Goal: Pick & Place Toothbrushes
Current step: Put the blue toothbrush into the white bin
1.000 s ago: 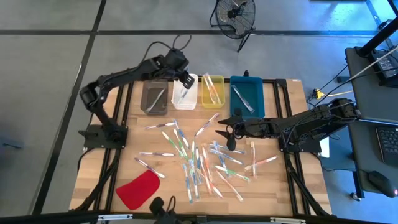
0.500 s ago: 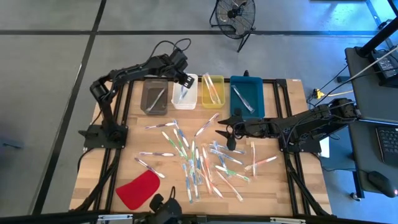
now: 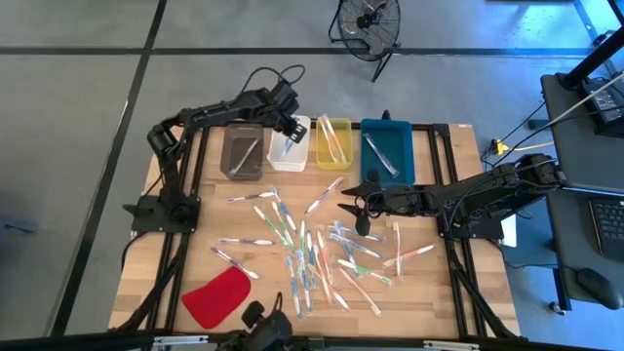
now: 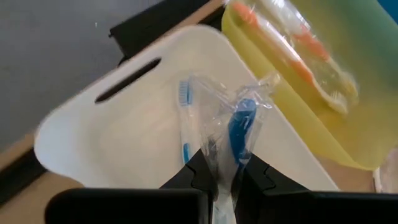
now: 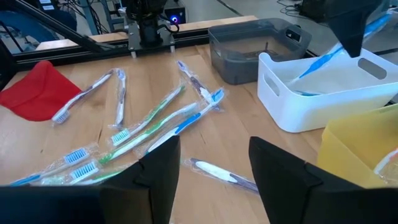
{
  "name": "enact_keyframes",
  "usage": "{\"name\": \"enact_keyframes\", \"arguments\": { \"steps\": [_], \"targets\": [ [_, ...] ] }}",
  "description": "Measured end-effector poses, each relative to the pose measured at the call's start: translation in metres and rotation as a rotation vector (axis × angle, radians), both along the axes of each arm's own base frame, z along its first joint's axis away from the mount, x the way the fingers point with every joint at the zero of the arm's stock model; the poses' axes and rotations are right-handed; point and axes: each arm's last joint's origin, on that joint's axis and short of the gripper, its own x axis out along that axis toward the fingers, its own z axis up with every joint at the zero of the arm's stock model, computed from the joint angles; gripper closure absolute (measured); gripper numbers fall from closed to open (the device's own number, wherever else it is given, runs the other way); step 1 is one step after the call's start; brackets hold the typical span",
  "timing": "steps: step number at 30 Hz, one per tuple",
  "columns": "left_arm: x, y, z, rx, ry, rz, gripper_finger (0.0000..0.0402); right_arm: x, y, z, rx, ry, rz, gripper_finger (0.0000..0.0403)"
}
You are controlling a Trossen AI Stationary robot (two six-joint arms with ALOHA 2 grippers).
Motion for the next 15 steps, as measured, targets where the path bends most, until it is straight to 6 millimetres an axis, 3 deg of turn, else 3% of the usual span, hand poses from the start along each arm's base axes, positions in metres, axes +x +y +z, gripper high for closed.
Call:
{"name": "enact_keyframes", "arguments": {
  "steps": [5,15],
  "targets": [
    [0.007,-0.001,-0.001,0.036,-0.019,-0.038,0.037,0.0,0.0,0.0,0.0,0.0,0.0,0.0203],
    [0.019,0.007,-0.035,0.044,0.043,-0.058,0.0364,0.0,0.0,0.0,-0.001,0.004,0.0,0.019]
  ]
}}
